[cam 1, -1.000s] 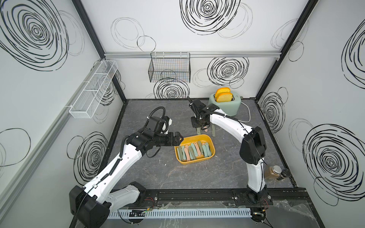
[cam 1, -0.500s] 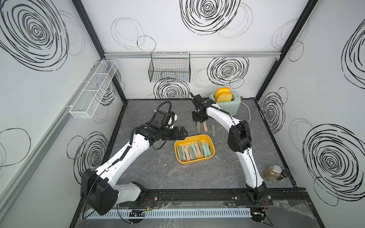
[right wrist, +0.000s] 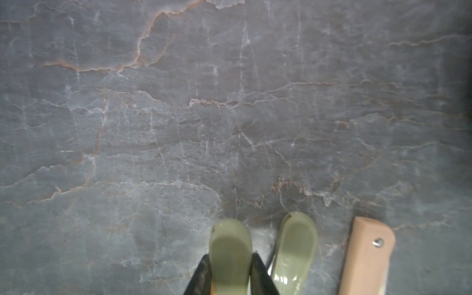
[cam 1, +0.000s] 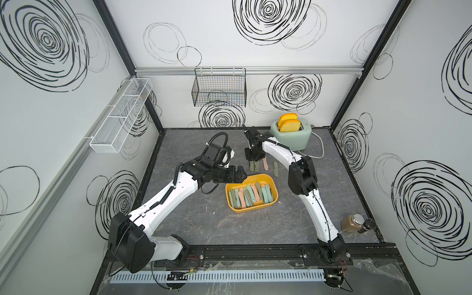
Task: Take the fruit knife out of the storage box
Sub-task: Place the fruit knife at the center of the board, then pick up the fruit knife from the storage box.
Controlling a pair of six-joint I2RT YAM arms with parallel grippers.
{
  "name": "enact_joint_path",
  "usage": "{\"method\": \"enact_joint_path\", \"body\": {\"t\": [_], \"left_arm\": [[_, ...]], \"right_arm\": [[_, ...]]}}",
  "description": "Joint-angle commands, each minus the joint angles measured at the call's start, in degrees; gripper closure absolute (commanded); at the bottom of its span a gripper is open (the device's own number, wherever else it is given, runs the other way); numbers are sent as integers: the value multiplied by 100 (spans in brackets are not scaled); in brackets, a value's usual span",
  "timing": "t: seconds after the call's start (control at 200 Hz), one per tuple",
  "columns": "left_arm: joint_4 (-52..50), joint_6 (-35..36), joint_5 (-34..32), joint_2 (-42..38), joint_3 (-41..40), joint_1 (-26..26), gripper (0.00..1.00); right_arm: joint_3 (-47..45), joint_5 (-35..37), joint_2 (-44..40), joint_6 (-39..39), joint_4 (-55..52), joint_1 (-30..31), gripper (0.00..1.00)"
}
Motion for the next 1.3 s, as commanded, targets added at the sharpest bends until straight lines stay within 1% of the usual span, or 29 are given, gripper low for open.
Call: {"method": "enact_joint_path", "body": {"t": [0.0,0.11,0.175,0.34,0.435,0.58,0.66,0.815,0.9,1.106,1.296], "left_arm": [[160,28,44,47,105,-30,2],[136,37,45,45,105,-56,2],[117,49,36,29,105,-65,2],[96,48,22,-1,118,-74,2],[80,56,-5,-49,141,-74,2],[89,49,-48,-219,26,-70,2],[139,11,-65,-358,-123,-66,2],[237,-73,-112,-755,-585,-90,2],[264,-123,-158,-1016,-837,-105,2],[176,-193,-258,-1541,-1309,-145,2],[135,-360,-290,-1950,-1632,-195,2]], "right_arm": [[203,-29,116,-2,-115,-18,70],[231,-66,190,16,-96,-35,69],[296,-63,214,16,-128,-37,65],[421,-49,110,12,-240,-39,64],[528,-24,-80,-2,-405,-33,64],[336,38,-537,-66,-649,-2,65],[-141,124,-905,-96,-591,74,66],[-1768,244,-1907,-40,-14,228,66],[-2492,237,-2342,39,177,322,66],[-3770,377,-3179,261,490,745,67],[-4787,409,-3554,496,831,1052,67]]}}
